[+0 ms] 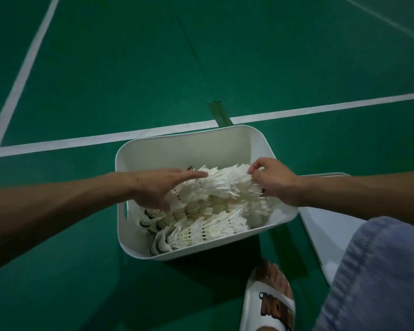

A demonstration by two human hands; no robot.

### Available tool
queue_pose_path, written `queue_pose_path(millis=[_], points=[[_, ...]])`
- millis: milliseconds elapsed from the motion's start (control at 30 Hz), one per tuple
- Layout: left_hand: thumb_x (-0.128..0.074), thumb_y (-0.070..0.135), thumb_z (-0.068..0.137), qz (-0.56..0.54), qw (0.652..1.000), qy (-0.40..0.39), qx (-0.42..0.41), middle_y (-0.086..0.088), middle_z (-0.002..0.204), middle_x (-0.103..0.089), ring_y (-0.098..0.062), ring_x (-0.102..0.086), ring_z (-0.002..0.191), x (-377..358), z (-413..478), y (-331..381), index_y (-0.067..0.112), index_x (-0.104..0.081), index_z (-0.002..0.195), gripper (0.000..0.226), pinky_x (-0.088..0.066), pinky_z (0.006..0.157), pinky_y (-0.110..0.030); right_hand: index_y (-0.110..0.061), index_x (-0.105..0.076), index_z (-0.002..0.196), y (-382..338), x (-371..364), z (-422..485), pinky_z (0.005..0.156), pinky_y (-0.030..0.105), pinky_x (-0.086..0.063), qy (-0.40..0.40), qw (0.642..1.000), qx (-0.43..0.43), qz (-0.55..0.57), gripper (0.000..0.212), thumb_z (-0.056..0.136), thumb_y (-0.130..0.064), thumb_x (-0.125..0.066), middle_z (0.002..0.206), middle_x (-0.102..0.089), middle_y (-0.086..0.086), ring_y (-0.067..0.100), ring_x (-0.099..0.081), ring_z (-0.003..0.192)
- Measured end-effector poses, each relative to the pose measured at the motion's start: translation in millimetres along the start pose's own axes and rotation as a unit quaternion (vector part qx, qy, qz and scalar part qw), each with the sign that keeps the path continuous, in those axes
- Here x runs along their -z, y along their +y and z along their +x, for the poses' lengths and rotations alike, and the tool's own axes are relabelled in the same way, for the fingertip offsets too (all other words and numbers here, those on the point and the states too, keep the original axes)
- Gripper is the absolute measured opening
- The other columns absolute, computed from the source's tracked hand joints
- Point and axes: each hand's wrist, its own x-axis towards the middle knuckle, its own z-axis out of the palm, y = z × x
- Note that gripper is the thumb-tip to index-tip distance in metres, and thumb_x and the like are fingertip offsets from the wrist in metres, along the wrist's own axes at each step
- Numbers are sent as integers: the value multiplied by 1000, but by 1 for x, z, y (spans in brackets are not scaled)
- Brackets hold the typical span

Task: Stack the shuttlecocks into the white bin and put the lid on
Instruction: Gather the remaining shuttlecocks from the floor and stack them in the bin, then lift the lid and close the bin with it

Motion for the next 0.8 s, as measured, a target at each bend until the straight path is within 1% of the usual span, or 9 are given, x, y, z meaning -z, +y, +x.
queue_pose_path(millis=[67,167,233,300,400,467,533,600,800], points=[[-73,13,80,21,999,-19,-15,3,156,-25,-14,-42,123,-5,2,3,59,2,141,107,-44,94,-33,-13,-53,97,4,1,-3,58,34,-41,-6,1000,0,-11,19,88,1,-44,84,-53,12,24,-49,69],[-74,18,80,66,997,-39,-28,3,152,-30,-12,-43,116,-15,10,13,55,3,144,106,-43,89,-29,-14,-44,113,10,2,-5,60,39,-40,-8,999,-7,-39,32,85,1,-45,83,-52,14,25,-48,68],[-76,18,78,71,997,-27,-27,-1,150,-33,-12,-45,106,-15,16,15,55,11,142,114,-44,84,-29,-16,-39,123,10,3,-5,64,42,-47,-9,998,-6,-65,39,87,-2,-46,91,-55,13,27,-53,73],[-82,26,72,62,998,-2,-15,-4,150,-33,-11,-43,101,-10,19,12,51,16,142,124,-45,86,-32,-16,-37,130,4,7,-4,74,44,-53,-10,994,4,-113,42,90,-8,-47,104,-56,12,29,-60,84],[-77,57,66,132,991,17,12,-1,153,-18,-20,-33,124,-3,21,11,47,16,145,122,-38,105,-43,-16,-34,135,-8,16,-6,78,45,-56,-8,984,14,-178,45,93,-19,-48,111,-56,11,31,-62,89],[-68,66,70,117,993,31,5,2,155,-11,-24,-25,134,3,24,18,43,11,147,113,-31,110,-48,-19,-33,135,-17,21,-12,75,43,-57,-14,978,19,-206,47,92,-25,-49,108,-57,10,30,-63,86],[-63,63,76,58,997,56,-13,3,157,-8,-25,-18,139,12,30,28,37,3,150,102,-24,114,-48,-19,-36,134,-28,27,-19,75,42,-57,-9,964,56,-259,47,91,-31,-53,109,-59,10,27,-64,84],[-60,60,81,44,996,75,-22,2,158,-8,-24,-15,141,26,39,39,29,-5,152,95,-20,115,-46,-18,-40,131,-38,34,-27,75,40,-57,-2,954,94,-284,47,90,-34,-56,111,-61,9,24,-65,83],[-56,59,85,137,986,81,-50,-5,157,-19,-25,-23,140,75,81,85,16,-19,150,86,-21,114,-36,-18,-51,125,-39,69,-39,92,36,-48,71,956,139,-247,48,85,-40,-65,122,-61,5,22,-58,107]])
